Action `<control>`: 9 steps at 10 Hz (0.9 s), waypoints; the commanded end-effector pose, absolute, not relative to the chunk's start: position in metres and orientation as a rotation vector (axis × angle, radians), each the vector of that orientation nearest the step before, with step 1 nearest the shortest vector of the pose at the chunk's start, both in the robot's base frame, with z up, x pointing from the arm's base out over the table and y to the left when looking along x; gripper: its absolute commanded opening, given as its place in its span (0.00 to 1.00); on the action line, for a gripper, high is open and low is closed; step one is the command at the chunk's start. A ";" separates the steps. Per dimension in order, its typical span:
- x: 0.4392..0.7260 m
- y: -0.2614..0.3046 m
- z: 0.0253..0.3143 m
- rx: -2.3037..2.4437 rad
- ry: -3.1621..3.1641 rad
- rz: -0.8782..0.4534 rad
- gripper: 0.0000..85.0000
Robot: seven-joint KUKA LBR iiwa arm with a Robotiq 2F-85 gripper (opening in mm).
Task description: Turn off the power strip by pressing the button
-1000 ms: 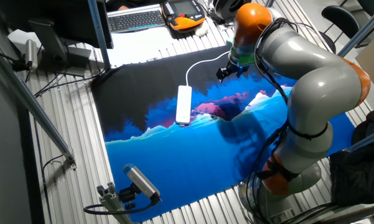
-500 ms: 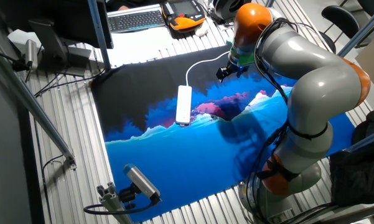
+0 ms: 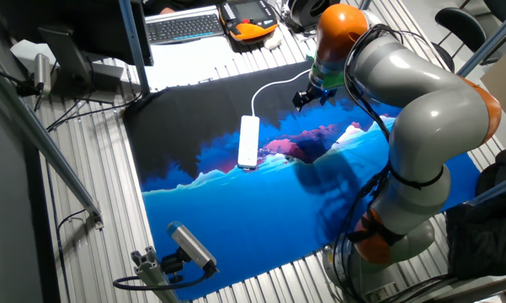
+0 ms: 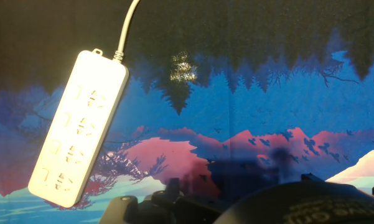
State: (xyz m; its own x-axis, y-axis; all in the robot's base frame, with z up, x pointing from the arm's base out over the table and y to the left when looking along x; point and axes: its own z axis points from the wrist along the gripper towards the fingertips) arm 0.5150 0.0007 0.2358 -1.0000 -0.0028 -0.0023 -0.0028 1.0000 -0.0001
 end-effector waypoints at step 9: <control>0.514 0.001 0.236 0.180 3.251 -0.017 0.00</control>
State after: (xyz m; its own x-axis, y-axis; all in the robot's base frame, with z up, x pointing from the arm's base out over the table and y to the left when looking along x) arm 0.5139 0.0007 0.2359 -0.9874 0.1110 0.1132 0.1099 0.9938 -0.0164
